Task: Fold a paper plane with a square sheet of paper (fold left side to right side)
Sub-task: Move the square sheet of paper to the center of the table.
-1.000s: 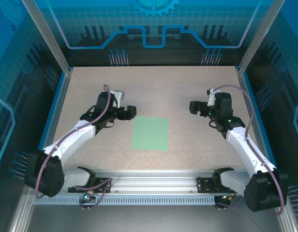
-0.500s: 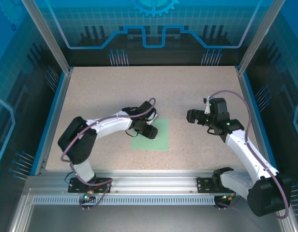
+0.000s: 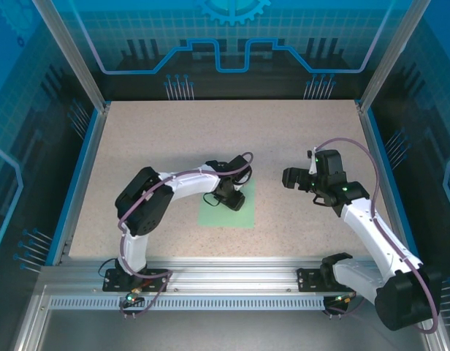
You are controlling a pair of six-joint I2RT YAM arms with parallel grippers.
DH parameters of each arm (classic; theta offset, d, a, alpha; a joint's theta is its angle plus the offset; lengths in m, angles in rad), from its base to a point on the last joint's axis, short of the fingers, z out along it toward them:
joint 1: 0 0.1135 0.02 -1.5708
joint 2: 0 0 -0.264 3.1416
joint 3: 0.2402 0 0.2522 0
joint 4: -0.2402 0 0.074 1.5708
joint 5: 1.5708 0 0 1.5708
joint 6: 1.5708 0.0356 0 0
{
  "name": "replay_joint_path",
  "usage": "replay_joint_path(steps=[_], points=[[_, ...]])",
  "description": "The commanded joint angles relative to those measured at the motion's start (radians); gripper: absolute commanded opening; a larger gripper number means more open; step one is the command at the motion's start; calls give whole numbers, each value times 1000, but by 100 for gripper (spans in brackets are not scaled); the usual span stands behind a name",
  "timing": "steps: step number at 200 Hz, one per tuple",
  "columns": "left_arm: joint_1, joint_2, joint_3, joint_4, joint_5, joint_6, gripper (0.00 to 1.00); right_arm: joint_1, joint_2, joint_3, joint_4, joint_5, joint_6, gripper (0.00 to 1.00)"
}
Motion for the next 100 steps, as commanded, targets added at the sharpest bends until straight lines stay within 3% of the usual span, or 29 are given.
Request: replay_joint_path(steps=[1, 100], points=[[1, 44, 40, -21, -25, 25, 47, 16, -16, 19, -33, 16, 8, 100], [67, 249, 324, -77, 20, 115, 47, 23, -31, 12, -52, 28, 11, 100]])
